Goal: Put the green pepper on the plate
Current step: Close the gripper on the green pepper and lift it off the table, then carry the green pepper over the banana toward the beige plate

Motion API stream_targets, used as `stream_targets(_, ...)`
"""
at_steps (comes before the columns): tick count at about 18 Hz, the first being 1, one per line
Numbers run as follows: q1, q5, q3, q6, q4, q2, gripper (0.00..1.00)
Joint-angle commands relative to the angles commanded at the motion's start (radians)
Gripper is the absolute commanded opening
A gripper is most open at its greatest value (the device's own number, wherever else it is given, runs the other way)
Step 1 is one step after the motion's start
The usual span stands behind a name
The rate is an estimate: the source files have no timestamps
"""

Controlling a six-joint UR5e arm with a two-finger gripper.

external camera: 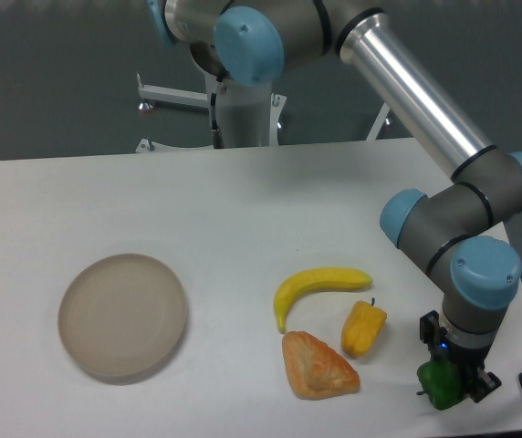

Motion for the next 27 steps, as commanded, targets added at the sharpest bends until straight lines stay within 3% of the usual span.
stream_targets(3, -0.002, -0.04, -0.06, -0.06, -0.005, 0.044, 0.38)
stream_targets(7, -0.015, -0.101, -0.204, -0.161, -0.038, 0.158, 0.38)
stream_targets(13, -0.109, -0.12, -0.397, -0.374, -0.035, 0.314, 0.38)
stream_targets(17, -0.202, -0.112, -0.491, -0.556, -0.031, 0.38, 0.38)
stream_targets(19, -0.251, -0.107, -0.517, -0.65, -0.014, 0.402, 0.38)
stream_targets(23, -0.333, -0.104, -0.59, -0.83, 0.092, 0.44, 0.38)
stream_targets(27, -0.412, -0.1, -0.638, -0.928, 0.118, 0.469, 0.38)
